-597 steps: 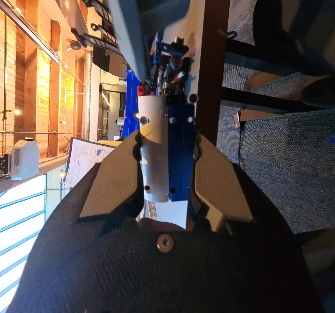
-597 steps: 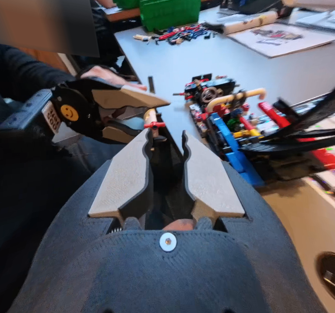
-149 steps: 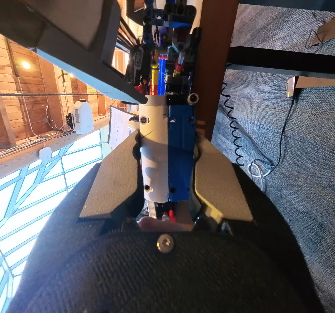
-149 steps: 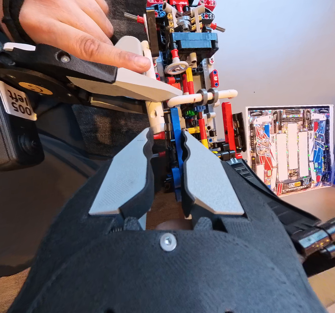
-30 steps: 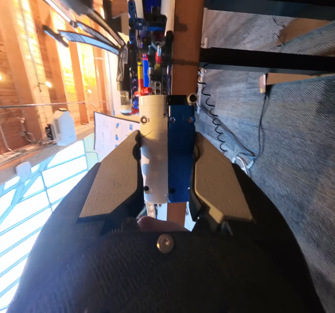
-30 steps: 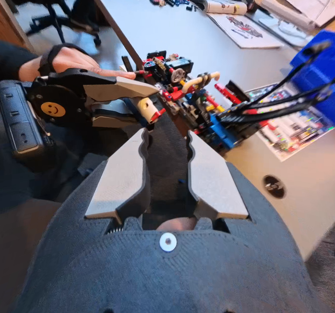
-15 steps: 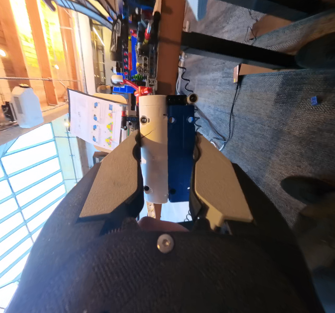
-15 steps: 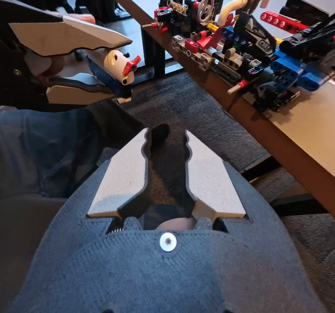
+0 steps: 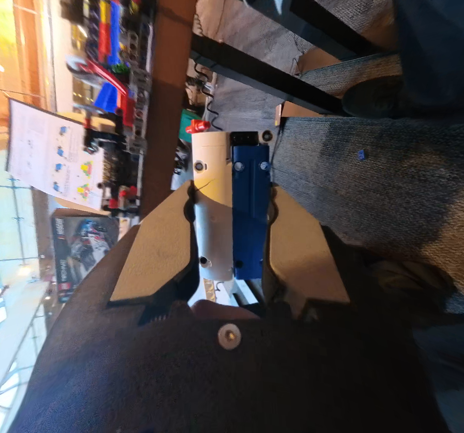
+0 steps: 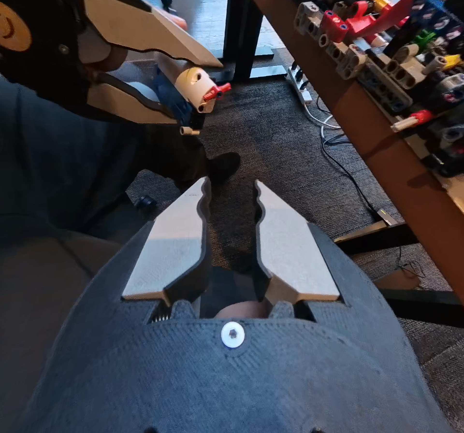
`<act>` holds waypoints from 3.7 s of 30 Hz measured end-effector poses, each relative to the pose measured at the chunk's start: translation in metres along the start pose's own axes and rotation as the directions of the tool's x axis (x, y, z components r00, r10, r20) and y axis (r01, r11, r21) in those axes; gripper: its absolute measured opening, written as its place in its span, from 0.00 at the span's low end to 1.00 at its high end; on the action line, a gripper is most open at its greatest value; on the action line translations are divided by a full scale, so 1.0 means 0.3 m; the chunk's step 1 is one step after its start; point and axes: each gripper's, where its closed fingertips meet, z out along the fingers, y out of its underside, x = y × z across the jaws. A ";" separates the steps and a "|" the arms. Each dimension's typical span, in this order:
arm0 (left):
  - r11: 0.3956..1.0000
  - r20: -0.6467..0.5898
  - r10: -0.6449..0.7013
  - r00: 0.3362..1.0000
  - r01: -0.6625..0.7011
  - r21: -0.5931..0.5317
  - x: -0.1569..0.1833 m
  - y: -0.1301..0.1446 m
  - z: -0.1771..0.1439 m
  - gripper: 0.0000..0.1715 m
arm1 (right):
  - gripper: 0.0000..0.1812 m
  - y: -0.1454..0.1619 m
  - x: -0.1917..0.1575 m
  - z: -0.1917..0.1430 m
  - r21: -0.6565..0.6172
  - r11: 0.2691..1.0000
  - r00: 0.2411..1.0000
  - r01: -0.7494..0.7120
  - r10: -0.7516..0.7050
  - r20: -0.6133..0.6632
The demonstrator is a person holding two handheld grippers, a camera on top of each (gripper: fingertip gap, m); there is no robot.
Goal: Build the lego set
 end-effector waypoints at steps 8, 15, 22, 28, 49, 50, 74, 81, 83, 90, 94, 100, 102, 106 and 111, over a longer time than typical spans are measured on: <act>0.998 -0.083 -0.055 0.995 0.054 -0.012 0.018 0.071 0.071 0.32 | 0.17 0.000 0.043 0.084 -0.015 0.999 0.997 0.033 -0.032 0.067; 0.997 -0.055 -0.014 0.998 0.018 0.075 -0.075 0.016 0.112 0.32 | 0.17 -0.122 0.063 0.121 0.075 0.976 0.973 0.206 -0.212 0.088; 0.993 -0.033 0.011 0.999 -0.008 0.115 -0.109 -0.004 0.115 0.32 | 0.18 -0.143 0.054 0.119 0.091 0.969 0.967 0.228 -0.236 0.092; 0.990 -0.008 0.052 0.999 -0.051 0.129 -0.123 -0.030 0.102 0.32 | 0.18 -0.135 0.064 0.092 0.076 0.963 0.965 0.257 -0.261 0.042; 0.991 0.039 0.068 0.997 -0.072 0.111 -0.161 -0.085 0.047 0.32 | 0.16 -0.155 0.056 -0.006 0.118 0.953 0.960 0.279 -0.275 -0.054; 0.992 0.038 0.066 0.997 -0.070 0.109 -0.161 -0.082 0.046 0.32 | 0.16 -0.155 0.058 -0.006 0.119 0.954 0.962 0.273 -0.269 -0.053; 0.985 0.086 0.124 0.989 -0.133 0.109 -0.180 -0.129 0.066 0.32 | 0.16 -0.165 0.074 -0.020 0.160 0.969 0.982 0.188 -0.185 -0.035; 0.981 0.133 0.155 0.979 -0.168 0.094 -0.254 -0.180 0.087 0.32 | 0.16 -0.223 0.118 -0.111 0.251 0.960 0.992 0.121 -0.106 -0.076; 0.980 0.150 0.167 0.974 -0.180 0.079 -0.278 -0.187 0.102 0.32 | 0.16 -0.242 0.119 -0.140 0.253 0.960 0.993 0.119 -0.107 -0.058; 0.982 0.146 0.178 0.973 -0.185 0.042 -0.314 -0.208 0.149 0.32 | 0.24 -0.300 0.144 -0.194 0.108 0.983 0.989 0.150 -0.150 -0.005; 0.982 0.136 0.180 0.974 -0.186 0.034 -0.308 -0.209 0.173 0.32 | 0.28 -0.345 0.207 -0.218 0.020 0.985 0.985 0.170 -0.170 -0.008; 0.979 0.133 0.189 0.973 -0.197 0.050 -0.295 -0.213 0.185 0.32 | 0.31 -0.347 0.276 -0.232 -0.087 0.973 0.976 0.213 -0.216 -0.023; 0.980 0.138 0.184 0.973 -0.193 0.052 -0.298 -0.217 0.194 0.32 | 0.31 -0.345 0.279 -0.221 -0.112 0.968 0.973 0.226 -0.229 -0.013; 0.979 0.137 0.184 0.973 -0.193 0.059 -0.295 -0.220 0.212 0.32 | 0.31 -0.342 0.272 -0.178 -0.153 0.960 0.972 0.234 -0.229 0.048; 0.978 0.135 0.195 0.972 -0.203 0.053 -0.290 -0.215 0.226 0.32 | 0.32 -0.325 0.291 -0.115 -0.222 0.947 0.971 0.233 -0.215 0.104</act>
